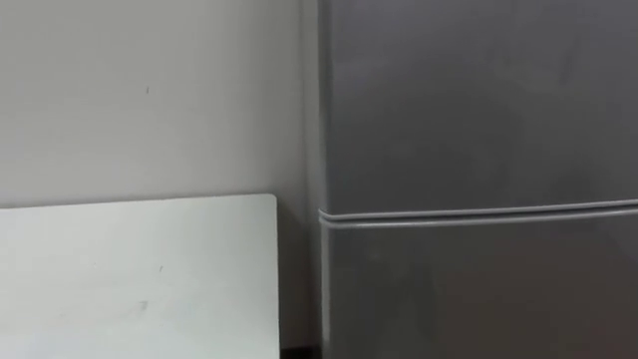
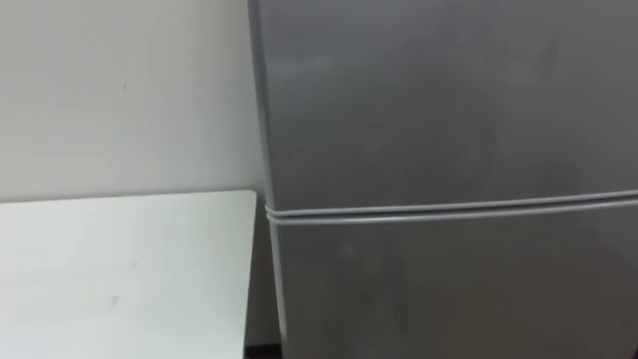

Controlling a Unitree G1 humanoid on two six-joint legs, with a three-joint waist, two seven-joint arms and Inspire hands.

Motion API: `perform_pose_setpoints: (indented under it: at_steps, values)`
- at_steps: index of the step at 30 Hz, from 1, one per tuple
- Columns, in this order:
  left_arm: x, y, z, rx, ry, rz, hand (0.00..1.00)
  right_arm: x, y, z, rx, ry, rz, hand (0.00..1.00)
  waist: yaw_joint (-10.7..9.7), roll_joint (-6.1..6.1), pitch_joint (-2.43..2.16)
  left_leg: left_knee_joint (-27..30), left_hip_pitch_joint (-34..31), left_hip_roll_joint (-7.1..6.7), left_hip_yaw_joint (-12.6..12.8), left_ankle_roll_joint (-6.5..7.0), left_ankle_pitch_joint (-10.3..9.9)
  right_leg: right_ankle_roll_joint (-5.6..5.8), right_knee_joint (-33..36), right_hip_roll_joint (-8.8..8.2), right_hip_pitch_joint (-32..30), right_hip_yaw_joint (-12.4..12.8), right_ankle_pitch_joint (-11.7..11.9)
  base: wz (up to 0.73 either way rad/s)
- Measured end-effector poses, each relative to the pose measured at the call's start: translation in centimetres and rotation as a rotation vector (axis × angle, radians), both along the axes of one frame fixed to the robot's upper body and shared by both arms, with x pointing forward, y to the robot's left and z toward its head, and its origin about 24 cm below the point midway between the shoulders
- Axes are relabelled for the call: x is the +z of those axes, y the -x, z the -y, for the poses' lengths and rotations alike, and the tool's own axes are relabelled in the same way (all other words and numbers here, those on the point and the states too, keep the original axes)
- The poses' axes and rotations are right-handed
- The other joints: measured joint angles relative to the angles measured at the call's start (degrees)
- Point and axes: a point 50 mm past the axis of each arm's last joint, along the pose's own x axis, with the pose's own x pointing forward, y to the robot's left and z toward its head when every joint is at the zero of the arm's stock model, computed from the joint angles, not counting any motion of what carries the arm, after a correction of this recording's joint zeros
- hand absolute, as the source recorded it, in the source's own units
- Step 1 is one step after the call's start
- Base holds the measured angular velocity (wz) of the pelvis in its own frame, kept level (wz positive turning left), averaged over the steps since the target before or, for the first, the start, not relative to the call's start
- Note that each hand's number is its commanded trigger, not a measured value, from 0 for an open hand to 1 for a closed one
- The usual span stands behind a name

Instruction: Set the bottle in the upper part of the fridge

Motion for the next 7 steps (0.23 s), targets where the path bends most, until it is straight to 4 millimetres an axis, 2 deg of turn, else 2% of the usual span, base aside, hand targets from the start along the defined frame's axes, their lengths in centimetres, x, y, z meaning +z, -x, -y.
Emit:
perform_pose_setpoints:
  at_steps: [4, 7]
  values:
    - [-0.04, -0.03, 0.15, -0.011, 0.003, -0.002, 0.0, -0.08, -0.19, -0.03, 0.008, -0.017, -0.007, 0.0, 0.09, -0.05, 0.09, 0.0, -0.12, -0.01, -0.03, 0.0, 0.0, 0.0, -0.18, 0.01, 0.07, -0.07, -0.01, 0.01]
    - [-0.04, -0.1, 0.14, -0.011, 0.002, -0.001, 0.0, -0.15, -0.19, -0.08, 0.008, -0.019, -0.014, 0.0, -0.1, -0.12, 0.39, 0.08, 0.08, -0.07, -0.48, 0.0, 0.0, 0.03, -0.75, 0.01, 1.21, -0.61, 0.01, 0.05]
